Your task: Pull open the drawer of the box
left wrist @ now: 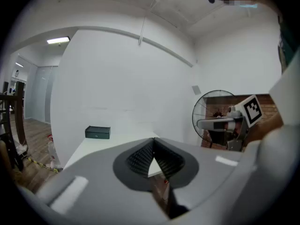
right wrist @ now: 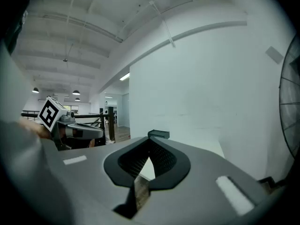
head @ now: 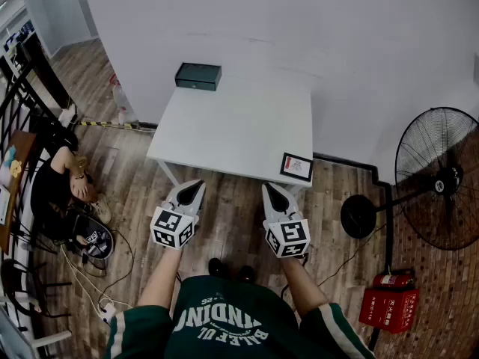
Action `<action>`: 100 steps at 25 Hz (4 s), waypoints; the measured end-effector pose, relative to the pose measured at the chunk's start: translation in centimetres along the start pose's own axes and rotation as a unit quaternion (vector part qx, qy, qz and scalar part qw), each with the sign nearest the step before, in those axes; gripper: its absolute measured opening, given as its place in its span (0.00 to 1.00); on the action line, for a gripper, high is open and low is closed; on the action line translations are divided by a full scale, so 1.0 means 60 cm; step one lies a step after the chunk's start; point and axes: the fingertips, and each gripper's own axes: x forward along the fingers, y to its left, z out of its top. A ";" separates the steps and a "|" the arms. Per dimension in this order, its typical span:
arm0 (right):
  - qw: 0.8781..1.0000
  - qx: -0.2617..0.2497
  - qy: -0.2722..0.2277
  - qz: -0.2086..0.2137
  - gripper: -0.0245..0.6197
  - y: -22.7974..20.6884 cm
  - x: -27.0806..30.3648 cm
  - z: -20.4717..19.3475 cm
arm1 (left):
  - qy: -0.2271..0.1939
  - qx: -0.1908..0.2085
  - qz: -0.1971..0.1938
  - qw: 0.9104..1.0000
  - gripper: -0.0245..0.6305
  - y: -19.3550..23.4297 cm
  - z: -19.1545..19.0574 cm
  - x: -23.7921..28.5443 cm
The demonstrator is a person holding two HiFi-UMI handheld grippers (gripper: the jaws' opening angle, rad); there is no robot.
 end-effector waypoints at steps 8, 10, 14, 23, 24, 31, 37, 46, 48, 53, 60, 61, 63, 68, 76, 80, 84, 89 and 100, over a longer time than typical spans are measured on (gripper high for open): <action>1.000 0.012 0.004 -0.012 0.04 -0.010 0.030 -0.007 | 0.001 0.006 -0.006 1.000 0.12 0.027 0.006 0.015; 1.000 0.014 0.006 -0.017 0.04 -0.011 0.039 -0.008 | -0.001 0.009 -0.012 1.000 0.12 0.035 0.012 0.021; 0.999 0.017 0.008 -0.026 0.04 -0.007 0.053 -0.011 | -0.005 0.016 -0.021 1.000 0.12 0.054 0.021 0.024; 0.999 0.019 0.006 -0.044 0.04 0.009 0.081 -0.017 | -0.001 0.019 -0.034 0.999 0.12 0.110 0.018 0.034; 0.999 0.020 0.007 -0.045 0.04 0.010 0.085 -0.019 | 0.001 0.018 -0.035 0.999 0.12 0.115 0.016 0.035; 0.999 0.027 0.015 -0.045 0.04 0.001 0.136 -0.030 | 0.009 0.011 -0.033 0.999 0.12 0.162 0.007 0.071; 0.998 0.039 0.024 -0.037 0.04 -0.043 0.219 -0.043 | 0.017 0.006 -0.026 0.999 0.12 0.211 0.006 0.139; 0.999 0.042 0.029 -0.015 0.04 -0.149 0.403 -0.020 | 0.029 0.003 -0.007 1.000 0.12 0.312 0.044 0.306; 0.999 0.040 0.032 -0.008 0.04 -0.178 0.446 -0.008 | 0.029 0.000 -0.001 1.000 0.12 0.331 0.057 0.348; 0.999 0.034 0.032 0.010 0.04 -0.239 0.544 0.023 | 0.028 -0.008 0.011 1.000 0.12 0.375 0.086 0.443; 0.999 0.029 0.035 0.026 0.04 -0.276 0.635 0.049 | 0.033 -0.022 0.023 0.999 0.12 0.424 0.097 0.513; 0.999 0.030 0.037 0.026 0.04 -0.278 0.644 0.048 | 0.035 -0.024 0.024 0.999 0.12 0.431 0.097 0.520; 0.998 0.032 0.042 0.026 0.04 -0.281 0.663 0.044 | 0.036 -0.026 0.024 0.999 0.12 0.447 0.099 0.532; 0.998 0.034 0.057 0.021 0.04 -0.273 0.714 0.029 | 0.043 -0.028 0.020 0.998 0.12 0.502 0.096 0.553; 0.996 0.040 0.082 0.021 0.04 -0.242 0.785 0.003 | 0.074 -0.049 0.017 0.996 0.12 0.592 0.049 0.572; 0.993 0.045 0.104 0.020 0.04 -0.227 0.811 -0.027 | 0.095 -0.065 0.022 0.993 0.12 0.632 0.006 0.578; 0.991 0.054 0.123 0.014 0.04 -0.222 0.835 -0.055 | 0.118 -0.078 0.032 0.989 0.12 0.677 -0.032 0.592; 0.987 0.065 0.144 -0.001 0.04 -0.225 0.847 -0.087 | 0.147 -0.084 0.050 0.984 0.12 0.731 -0.084 0.622; 0.981 0.076 0.175 -0.037 0.04 -0.255 0.831 -0.125 | 0.204 -0.141 0.081 0.965 0.16 0.798 -0.183 0.682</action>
